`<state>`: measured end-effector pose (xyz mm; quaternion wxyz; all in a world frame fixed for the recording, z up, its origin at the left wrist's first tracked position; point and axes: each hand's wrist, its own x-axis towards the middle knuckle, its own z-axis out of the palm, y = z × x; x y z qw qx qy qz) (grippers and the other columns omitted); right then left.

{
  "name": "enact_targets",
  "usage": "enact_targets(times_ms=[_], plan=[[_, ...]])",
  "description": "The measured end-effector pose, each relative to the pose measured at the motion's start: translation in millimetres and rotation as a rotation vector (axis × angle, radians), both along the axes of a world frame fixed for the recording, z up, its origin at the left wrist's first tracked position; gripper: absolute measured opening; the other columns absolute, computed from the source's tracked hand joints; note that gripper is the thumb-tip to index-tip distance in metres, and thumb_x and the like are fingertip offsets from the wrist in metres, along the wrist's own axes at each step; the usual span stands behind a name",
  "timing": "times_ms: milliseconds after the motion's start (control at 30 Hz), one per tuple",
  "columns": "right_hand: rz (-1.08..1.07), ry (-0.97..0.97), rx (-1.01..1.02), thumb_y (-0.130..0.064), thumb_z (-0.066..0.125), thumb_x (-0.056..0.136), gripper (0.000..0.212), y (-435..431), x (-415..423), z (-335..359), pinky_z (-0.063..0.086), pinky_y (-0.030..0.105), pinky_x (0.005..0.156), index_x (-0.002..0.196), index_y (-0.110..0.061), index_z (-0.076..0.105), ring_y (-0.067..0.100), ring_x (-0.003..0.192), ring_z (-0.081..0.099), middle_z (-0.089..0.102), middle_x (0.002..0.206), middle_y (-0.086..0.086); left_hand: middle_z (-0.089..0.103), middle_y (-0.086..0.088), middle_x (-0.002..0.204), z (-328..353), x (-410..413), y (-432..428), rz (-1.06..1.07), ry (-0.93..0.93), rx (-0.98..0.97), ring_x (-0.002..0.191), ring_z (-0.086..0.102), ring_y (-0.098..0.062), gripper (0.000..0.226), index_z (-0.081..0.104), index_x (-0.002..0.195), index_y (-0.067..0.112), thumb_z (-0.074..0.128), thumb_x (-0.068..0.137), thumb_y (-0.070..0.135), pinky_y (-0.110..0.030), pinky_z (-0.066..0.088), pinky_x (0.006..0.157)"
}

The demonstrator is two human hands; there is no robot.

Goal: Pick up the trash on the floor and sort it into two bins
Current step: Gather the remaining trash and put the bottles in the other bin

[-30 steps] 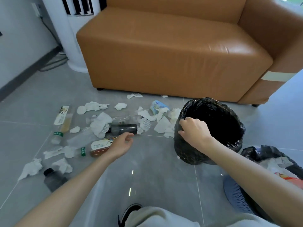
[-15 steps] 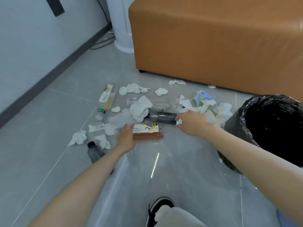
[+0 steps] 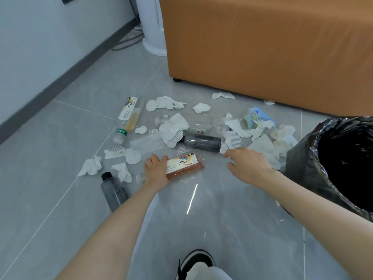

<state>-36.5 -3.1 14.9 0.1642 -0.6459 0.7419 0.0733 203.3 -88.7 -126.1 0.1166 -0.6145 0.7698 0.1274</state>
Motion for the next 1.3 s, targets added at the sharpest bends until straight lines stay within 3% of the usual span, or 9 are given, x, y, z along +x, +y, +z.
enact_targets(times_ms=[200, 433, 633, 733, 933, 1067, 1133, 1200, 1300], plan=[[0.010, -0.038, -0.073, -0.022, 0.043, 0.095, 0.034, 10, -3, 21, 0.048, 0.034, 0.083, 0.127, -0.029, 0.052, 0.023, 0.109, 0.059, 0.059, 0.125, -0.002, 0.044, -0.004, 0.124, 29, -3, 24, 0.077, 0.122, 0.095, 0.113, 0.045, -0.025, 0.077, 0.040, 0.133, 0.026, 0.073, 0.065, 0.042, -0.036, 0.041, 0.086], [0.062, -0.023, -0.111, -0.025, 0.050, 0.092, 0.039, 20, -3, 76, 0.044, 0.033, 0.082, 0.131, -0.031, 0.049, 0.021, 0.115, 0.054, 0.053, 0.131, -0.004, 0.049, -0.001, 0.122, 111, -8, 21, -0.237, 0.001, -0.163, 0.109, 0.048, -0.023, 0.063, 0.047, 0.124, 0.022, 0.073, 0.068, 0.031, -0.032, 0.037, 0.086], [0.099, 0.006, -0.092, -0.038, 0.069, 0.079, 0.074, 42, -5, 131, 0.044, 0.037, 0.096, 0.143, -0.027, 0.034, 0.021, 0.130, 0.040, 0.043, 0.141, -0.001, 0.055, 0.000, 0.116, 205, -52, 11, -0.461, 0.090, -0.438, 0.108, 0.051, -0.023, 0.053, 0.051, 0.118, 0.019, 0.073, 0.070, 0.024, -0.030, 0.033, 0.086], [0.043, -0.007, -0.185, -0.042, 0.073, 0.075, 0.088, 65, -12, 147, 0.039, 0.038, 0.102, 0.147, -0.020, 0.027, 0.021, 0.134, 0.032, 0.036, 0.146, -0.001, 0.059, 0.002, 0.107, 254, -79, 17, -0.583, 0.148, -0.574, 0.098, 0.054, -0.020, 0.045, 0.052, 0.108, 0.019, 0.072, 0.070, 0.030, -0.029, 0.034, 0.082], [-0.196, -0.047, -0.432, -0.040, 0.080, 0.069, 0.108, 90, -33, 165, 0.024, 0.034, 0.112, 0.150, -0.015, 0.013, 0.020, 0.142, 0.020, 0.020, 0.155, -0.001, 0.059, 0.006, 0.112, 331, -143, 50, -0.784, 0.178, -0.684, 0.100, 0.055, -0.014, 0.057, 0.049, 0.119, 0.019, 0.071, 0.067, 0.021, -0.026, 0.028, 0.092], [-0.396, -0.016, -0.648, -0.038, 0.076, 0.071, 0.083, 110, -61, 175, 0.039, 0.033, 0.096, 0.138, -0.017, 0.031, 0.021, 0.123, 0.041, 0.045, 0.135, 0.000, 0.059, 0.005, 0.111, 367, -180, 86, -0.868, 0.196, -0.756, 0.100, 0.055, -0.015, 0.052, 0.049, 0.117, 0.018, 0.068, 0.069, 0.023, -0.030, 0.016, 0.107], [-0.465, -0.040, -0.723, -0.037, 0.071, 0.076, 0.066, 123, -72, 182, 0.042, 0.032, 0.077, 0.130, -0.018, 0.037, 0.020, 0.113, 0.043, 0.048, 0.124, -0.003, 0.059, 0.004, 0.108, 379, -194, 101, -0.918, 0.221, -0.810, 0.103, 0.054, -0.016, 0.049, 0.051, 0.116, 0.017, 0.067, 0.070, 0.021, -0.038, -0.003, 0.115], [-0.536, -0.095, -0.749, -0.037, 0.067, 0.080, 0.059, 131, -80, 184, 0.041, 0.033, 0.072, 0.128, -0.017, 0.038, 0.020, 0.112, 0.041, 0.047, 0.121, -0.003, 0.057, 0.003, 0.109, 385, -203, 107, -0.966, 0.275, -0.941, 0.109, 0.052, -0.017, 0.056, 0.054, 0.119, 0.019, 0.073, 0.066, 0.024, -0.049, -0.014, 0.113], [-0.711, -0.234, -0.786, -0.034, 0.069, 0.077, 0.060, 144, -91, 186, 0.041, 0.032, 0.076, 0.126, -0.015, 0.039, 0.022, 0.111, 0.044, 0.047, 0.117, 0.000, 0.037, -0.007, 0.141, 392, -211, 111, -0.919, 0.534, -1.034, 0.137, 0.029, -0.028, 0.096, 0.042, 0.137, 0.027, 0.087, 0.053, 0.043, -0.060, 0.000, 0.113]])
